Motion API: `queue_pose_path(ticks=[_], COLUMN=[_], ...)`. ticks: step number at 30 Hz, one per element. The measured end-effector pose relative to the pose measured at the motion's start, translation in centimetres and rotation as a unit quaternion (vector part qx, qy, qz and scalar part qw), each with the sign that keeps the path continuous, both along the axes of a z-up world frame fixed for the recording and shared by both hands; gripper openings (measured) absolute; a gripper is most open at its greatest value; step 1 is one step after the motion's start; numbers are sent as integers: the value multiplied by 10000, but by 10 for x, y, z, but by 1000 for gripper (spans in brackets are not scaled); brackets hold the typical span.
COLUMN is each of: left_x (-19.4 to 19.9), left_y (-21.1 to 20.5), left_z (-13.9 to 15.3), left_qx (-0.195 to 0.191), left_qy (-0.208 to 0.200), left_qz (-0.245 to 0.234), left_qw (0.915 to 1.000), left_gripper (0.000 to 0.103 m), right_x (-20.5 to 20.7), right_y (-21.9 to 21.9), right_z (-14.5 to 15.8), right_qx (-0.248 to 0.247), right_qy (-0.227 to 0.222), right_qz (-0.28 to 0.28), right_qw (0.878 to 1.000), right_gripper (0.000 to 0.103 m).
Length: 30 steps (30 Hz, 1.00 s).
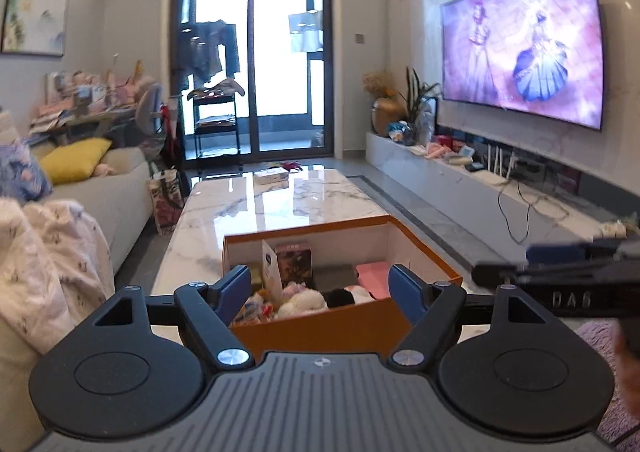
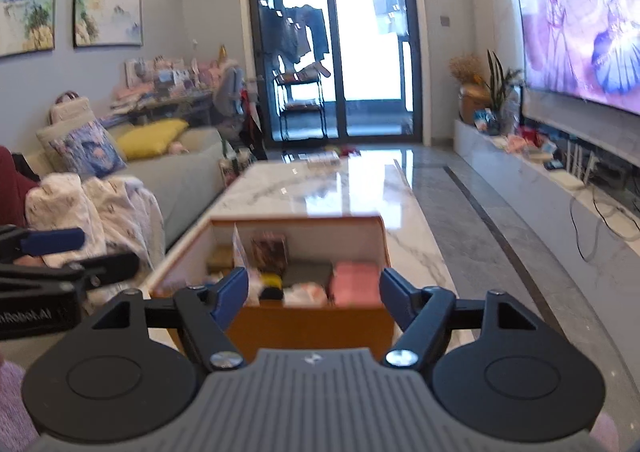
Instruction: Organize objects
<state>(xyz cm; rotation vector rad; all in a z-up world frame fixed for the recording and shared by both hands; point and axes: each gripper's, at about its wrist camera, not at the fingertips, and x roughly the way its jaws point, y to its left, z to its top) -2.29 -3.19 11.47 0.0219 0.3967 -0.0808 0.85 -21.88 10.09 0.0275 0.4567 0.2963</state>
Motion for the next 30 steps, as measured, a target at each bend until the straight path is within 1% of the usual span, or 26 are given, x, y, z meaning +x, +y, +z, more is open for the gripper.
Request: queue_pose_path(ticks=[3, 5, 10, 12, 15, 20, 30], left_x=[-3, -3, -6, -5, -5, -2, 1], left_y=[4, 6, 9, 11, 11, 10, 6], left_z=[-15, -27, -54, -60, -65, -68, -73], left_qx=[-253, -355, -307, -358, -438, -410, -342], left_qy=[184, 353, 760, 867, 927, 980, 1052], left_qz=[105, 218, 478, 531, 563, 616, 573], left_qw=[9995, 9985, 9955, 9942, 9931, 9924, 9922], left_gripper=[89, 89, 89, 89, 89, 89, 89], right_x=[-5, -8, -11, -11, -9, -5, 0], right_y=[2, 4, 12, 16, 19, 20, 20], right_z=[-16, -24, -37, -38, -41, -48, -53], right_qx=[-64, -101, -161, -206, -238, -257, -260], right_qy=[175, 262, 400, 405, 449, 542, 645], right_qz=[-32, -53, -36, -31, 23, 69, 58], right_qw=[9998, 9996, 9991, 9990, 9987, 9982, 9976], right_gripper=[74, 74, 74, 74, 74, 74, 74])
